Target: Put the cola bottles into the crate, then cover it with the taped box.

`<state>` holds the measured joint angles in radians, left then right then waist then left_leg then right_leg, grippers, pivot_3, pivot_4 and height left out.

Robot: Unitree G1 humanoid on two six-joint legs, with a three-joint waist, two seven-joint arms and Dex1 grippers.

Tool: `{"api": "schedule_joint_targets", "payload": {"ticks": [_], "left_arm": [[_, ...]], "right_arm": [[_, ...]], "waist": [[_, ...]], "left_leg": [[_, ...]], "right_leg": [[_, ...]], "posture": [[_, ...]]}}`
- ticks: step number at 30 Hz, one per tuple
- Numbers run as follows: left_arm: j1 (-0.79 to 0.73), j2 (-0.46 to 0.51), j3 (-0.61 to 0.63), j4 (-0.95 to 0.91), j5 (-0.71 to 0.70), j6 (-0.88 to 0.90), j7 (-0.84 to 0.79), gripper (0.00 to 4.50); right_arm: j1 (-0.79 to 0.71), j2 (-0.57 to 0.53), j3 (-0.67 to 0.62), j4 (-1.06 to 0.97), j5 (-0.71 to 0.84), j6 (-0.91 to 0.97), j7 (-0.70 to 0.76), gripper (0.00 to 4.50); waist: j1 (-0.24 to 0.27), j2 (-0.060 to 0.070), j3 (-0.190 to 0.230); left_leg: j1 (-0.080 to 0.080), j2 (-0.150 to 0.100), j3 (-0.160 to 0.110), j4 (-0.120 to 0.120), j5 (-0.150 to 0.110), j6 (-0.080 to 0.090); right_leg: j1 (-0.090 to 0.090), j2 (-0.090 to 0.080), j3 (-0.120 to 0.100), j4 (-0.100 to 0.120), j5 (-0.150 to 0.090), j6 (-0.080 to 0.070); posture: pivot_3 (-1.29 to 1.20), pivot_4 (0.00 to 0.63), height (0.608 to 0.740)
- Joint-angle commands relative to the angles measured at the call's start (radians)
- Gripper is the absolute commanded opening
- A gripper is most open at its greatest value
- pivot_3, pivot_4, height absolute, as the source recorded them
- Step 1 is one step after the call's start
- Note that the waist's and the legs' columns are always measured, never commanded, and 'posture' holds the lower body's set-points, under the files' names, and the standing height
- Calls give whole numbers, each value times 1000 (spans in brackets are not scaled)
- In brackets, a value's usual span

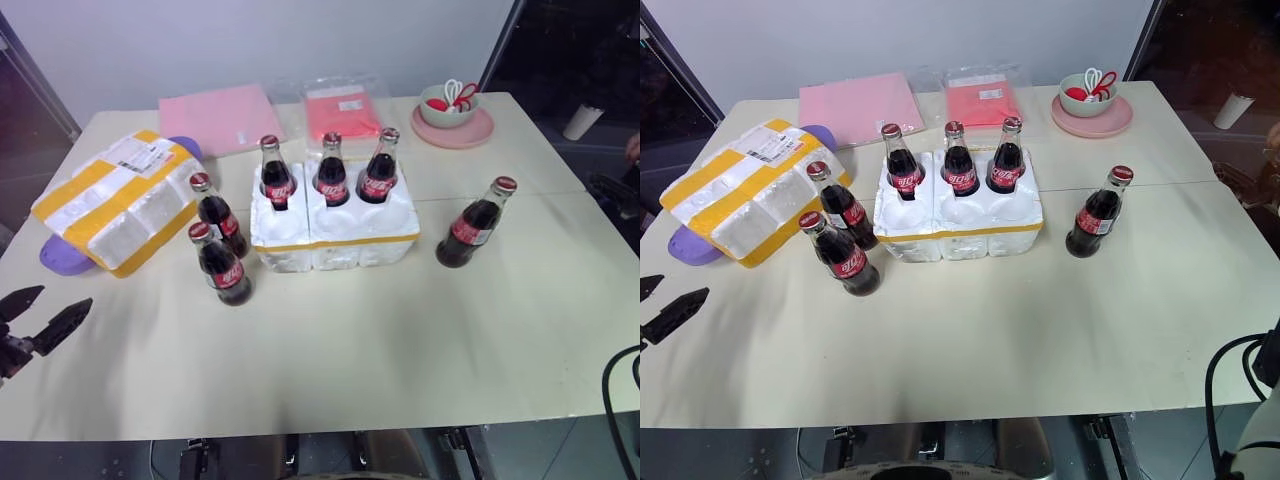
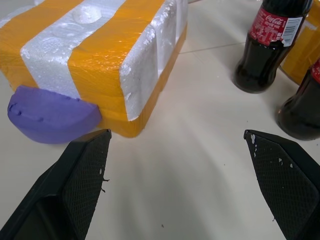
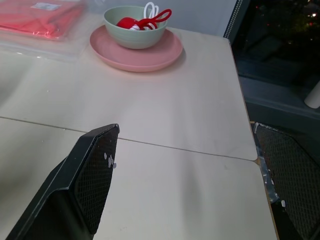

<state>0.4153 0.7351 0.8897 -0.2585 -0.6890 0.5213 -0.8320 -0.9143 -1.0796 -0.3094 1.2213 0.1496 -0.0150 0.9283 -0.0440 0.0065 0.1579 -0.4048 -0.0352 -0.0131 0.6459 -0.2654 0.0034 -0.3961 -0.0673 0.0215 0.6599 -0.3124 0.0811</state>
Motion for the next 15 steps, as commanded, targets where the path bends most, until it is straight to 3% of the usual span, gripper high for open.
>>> {"api": "schedule_joint_targets", "payload": {"ticks": [1, 15], "left_arm": [[-9, 18, 6, -17, 8, -12, 5, 4463], [-88, 45, 1, 21, -2, 7, 26, 4463]], "right_arm": [[-5, -10, -14, -5, 10, -18, -4, 4449], [13, -9, -30, -9, 30, 16, 6, 4449]], "waist": [[0, 0, 0], [0, 0, 0]], "left_leg": [[0, 0, 0, 0, 0, 0], [0, 0, 0, 1, 0, 0]], "right_leg": [[0, 0, 0, 0, 0, 0], [0, 0, 0, 1, 0, 1]], "posture": [[0, 150, 740], [0, 150, 740]]}}
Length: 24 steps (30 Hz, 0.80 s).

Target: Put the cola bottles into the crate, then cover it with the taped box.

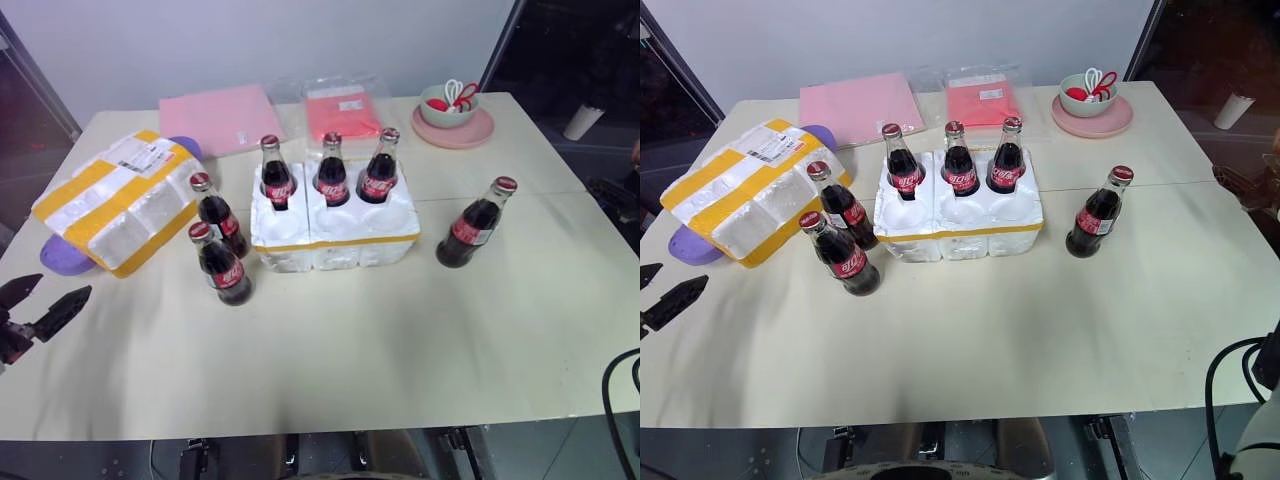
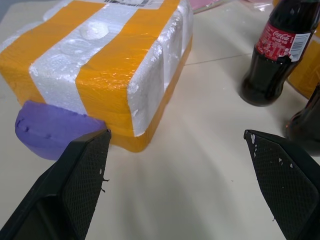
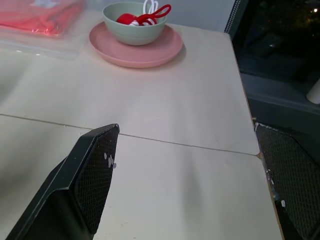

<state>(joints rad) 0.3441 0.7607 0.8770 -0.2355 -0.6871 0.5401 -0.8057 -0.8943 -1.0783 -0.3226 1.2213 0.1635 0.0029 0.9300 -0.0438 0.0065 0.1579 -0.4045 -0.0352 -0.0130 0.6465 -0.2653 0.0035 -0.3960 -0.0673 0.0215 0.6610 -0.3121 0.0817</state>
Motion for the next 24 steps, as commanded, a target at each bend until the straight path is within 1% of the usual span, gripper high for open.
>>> {"api": "schedule_joint_targets", "payload": {"ticks": [1, 4, 6, 10, 15, 19, 21, 24], "left_arm": [[-29, 25, 11, 2, -4, -13, -1, 4463], [-50, 43, -6, 8, -20, 2, -33, 4463], [-72, 61, -27, 15, -28, 14, -54, 4463], [-132, 105, -68, 37, -55, 41, -105, 4463], [-169, 173, -112, 29, -81, 65, -211, 4463], [-162, 201, -144, -6, -93, 68, -285, 4463], [-173, 206, -170, -25, -91, 67, -297, 4463], [-189, 208, -213, -53, -87, 60, -308, 4463]], "right_arm": [[-8, -11, -14, -11, 13, 1, 5, 4449], [-12, -19, 2, -21, 1, 6, 26, 4449], [-26, -36, 11, -25, -4, 25, 64, 4449], [-100, -95, 28, -40, 1, 96, 178, 4449], [-300, -160, 108, -114, -5, 254, 431, 4449], [-448, -161, 184, -211, 7, 423, 631, 4449], [-474, -163, 237, -315, 85, 542, 677, 4449], [-448, -184, 299, -523, 265, 718, 684, 4449]], "waist": [[0, 0, 0], [0, 0, 0], [0, 0, 0], [0, 2, 1], [-2, 8, 4], [-6, 8, 5], [-3, 8, 5], [2, 8, 5]], "left_leg": [[0, 0, 0, 0, 0, 0], [0, 0, 0, 1, 0, 0], [0, 0, 0, 1, 0, 0], [0, 0, 0, 1, 0, 0], [0, 0, 1, -1, 0, 0], [0, 1, 3, -3, 0, -1], [-1, 1, 3, -4, 0, -1], [-3, 1, 3, -4, 0, -1]], "right_leg": [[0, 0, 0, 0, 0, 0], [0, 0, 0, 1, 0, 0], [0, 0, 0, 1, 0, 0], [0, 0, 0, 2, 0, 0], [-2, 0, 0, 2, 0, 0], [-5, 0, 1, 2, 0, 0], [-6, 0, 1, 2, 0, 0], [-8, -1, 1, 2, 0, 0]], "posture": [[0, 150, 740], [0, 150, 740], [0, 150, 740], [0, 150, 740], [0, 150, 740], [0, 150, 740], [0, 150, 740], [0, 150, 740]]}}
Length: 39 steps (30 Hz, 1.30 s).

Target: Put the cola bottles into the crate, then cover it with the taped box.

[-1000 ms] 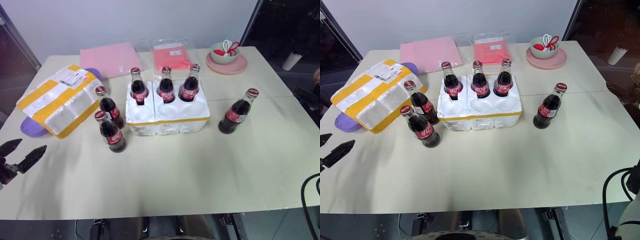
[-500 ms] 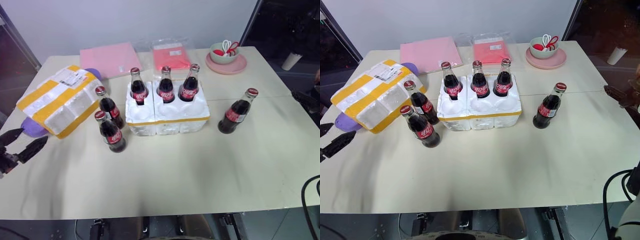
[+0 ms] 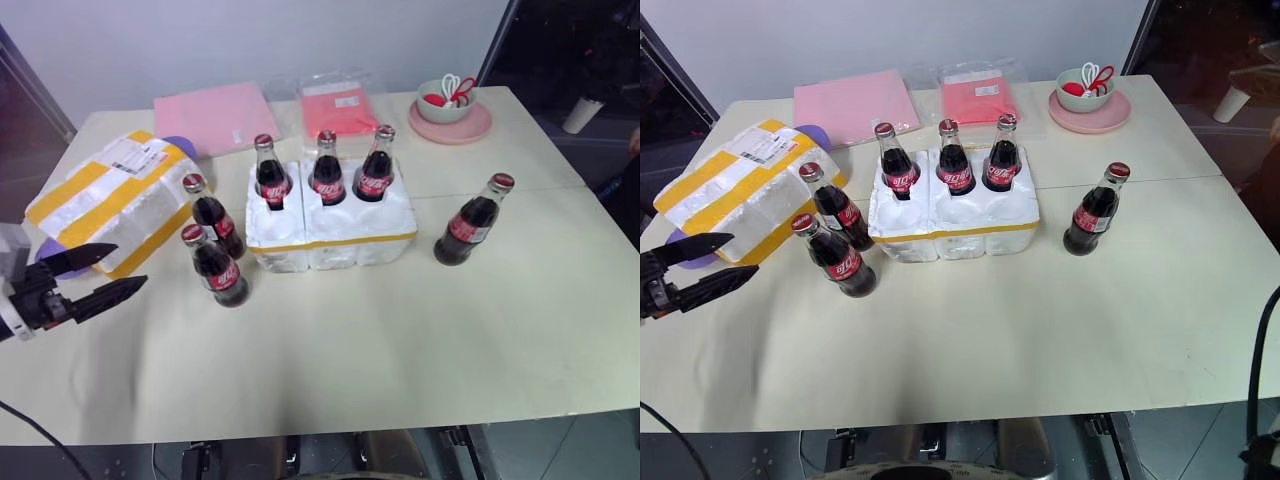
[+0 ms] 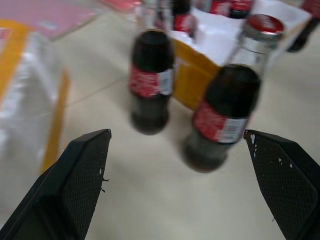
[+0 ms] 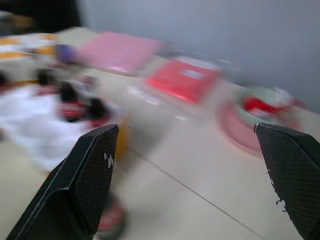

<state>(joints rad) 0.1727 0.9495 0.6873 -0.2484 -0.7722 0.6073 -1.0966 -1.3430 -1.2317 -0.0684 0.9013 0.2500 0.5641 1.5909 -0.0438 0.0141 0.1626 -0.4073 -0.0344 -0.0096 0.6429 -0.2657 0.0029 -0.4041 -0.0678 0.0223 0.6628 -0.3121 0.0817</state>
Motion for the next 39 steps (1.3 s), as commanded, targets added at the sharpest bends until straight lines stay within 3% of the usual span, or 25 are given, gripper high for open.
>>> {"api": "schedule_joint_targets", "payload": {"ticks": [1, 7, 12, 21, 30, 32, 35, 39], "left_arm": [[-24, 17, -43, -50, 1, -12, -20, 4463], [-65, -3, -151, -77, 36, -49, -17, 4463], [-99, -29, -290, -67, 127, -123, -14, 4463], [-250, -175, -481, 26, 268, -231, 89, 4463], [-269, -231, -475, 62, 258, -234, 126, 4463], [-276, -238, -463, 61, 232, -222, 127, 3943], [-287, -236, -451, 49, 195, -195, 123, 2777], [-286, -227, -446, 6, 146, -136, 116, 2762]], "right_arm": [[18, -38, 54, -283, 247, 217, 23, 4449], [137, -48, 2, -641, 501, 429, 23, 4449], [178, -8, -49, -801, 591, 523, -4, 4449], [216, 37, -105, -876, 657, 583, -94, 4449], [291, 35, -155, -898, 678, 575, -156, 4449], [303, 37, -161, -894, 680, 571, -163, 4500], [328, 39, -165, -895, 679, 559, -169, 4500], [359, 33, -170, -908, 681, 549, -167, 4500]], "waist": [[3, 0, 0], [9, 0, 0], [12, 0, 0], [31, -2, 0], [30, -2, 1], [31, -2, 1], [31, -4, 1], [31, -4, 2]], "left_leg": [[-1, 0, 0, 0, 0, 0], [-2, 0, 0, 0, -1, 2], [-2, 0, 1, 2, -1, 2], [-2, -1, 2, 5, -1, 3], [-2, -1, 3, 5, -3, 5], [-2, -1, 3, 5, -3, 5], [-2, -1, 3, 6, -2, 5], [-2, -1, 4, 6, -2, 5]], "right_leg": [[-1, -1, 0, 0, 0, 0], [-2, -1, -1, 0, 0, 0], [-1, -2, -1, 0, 0, 1], [-1, -3, -1, 2, 1, 2], [-2, -3, -2, 1, 1, 2], [-1, -3, -2, 1, 1, 2], [-1, -3, -2, 2, 1, 2], [-1, -3, -2, 2, 2, 3]], "posture": [[0, 150, 740], [0, 150, 740], [0, 150, 740], [0, 150, 740], [0, 150, 740], [0, 150, 740], [0, 150, 740], [0, 150, 740]]}}
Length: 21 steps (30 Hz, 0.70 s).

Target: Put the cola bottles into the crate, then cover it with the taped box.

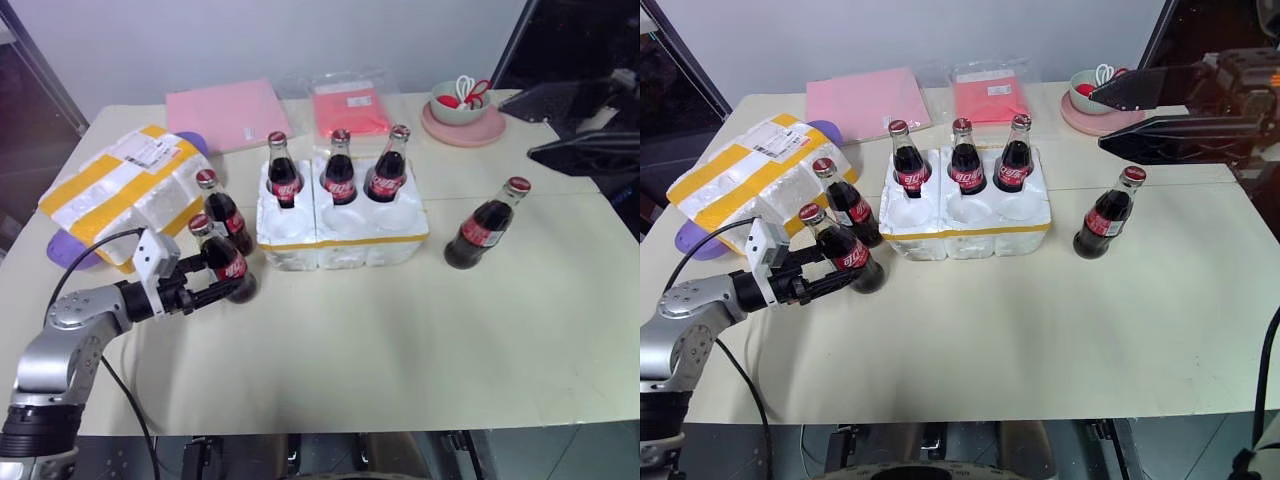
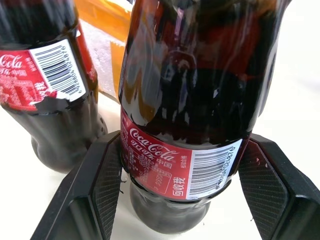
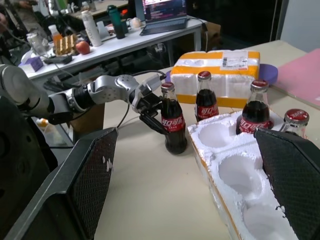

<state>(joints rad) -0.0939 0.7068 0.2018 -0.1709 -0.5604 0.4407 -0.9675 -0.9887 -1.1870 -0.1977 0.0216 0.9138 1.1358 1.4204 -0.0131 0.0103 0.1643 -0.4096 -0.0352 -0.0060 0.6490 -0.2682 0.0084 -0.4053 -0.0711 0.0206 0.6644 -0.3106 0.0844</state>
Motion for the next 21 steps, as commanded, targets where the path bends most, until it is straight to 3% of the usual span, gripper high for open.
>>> {"api": "schedule_joint_targets", "payload": {"ticks": [1, 10, 17, 21], "left_arm": [[-21, 20, 44, -85, -87, 50, -17, 2762], [-156, 98, 63, -180, -278, 225, -69, 2762], [-386, 57, 83, -135, -414, 315, 17, 2762], [-483, 3, 1, -98, -379, 304, 14, 2762]], "right_arm": [[12, -15, -41, -30, 17, -27, 5, 4500], [55, -19, -50, -44, 18, -50, -3, 4500], [88, -15, -73, -66, 31, -52, -25, 4500], [93, 0, -84, -70, 41, -53, -53, 4500]], "waist": [[1, -1, 1], [3, -7, 4], [-1, -9, 5], [2, -9, 5]], "left_leg": [[0, 0, 0, 0, 0, 0], [-1, 0, 0, 1, -1, 1], [-1, 0, 0, 3, -1, 1], [-1, 0, 0, 3, -1, 1]], "right_leg": [[0, 0, 0, 0, 0, 0], [0, 0, -1, 0, 0, 0], [1, 0, -1, 0, 1, 2], [0, 1, -2, 1, 1, 2]], "posture": [[0, 150, 740], [0, 150, 740], [0, 150, 740], [0, 150, 740]]}}
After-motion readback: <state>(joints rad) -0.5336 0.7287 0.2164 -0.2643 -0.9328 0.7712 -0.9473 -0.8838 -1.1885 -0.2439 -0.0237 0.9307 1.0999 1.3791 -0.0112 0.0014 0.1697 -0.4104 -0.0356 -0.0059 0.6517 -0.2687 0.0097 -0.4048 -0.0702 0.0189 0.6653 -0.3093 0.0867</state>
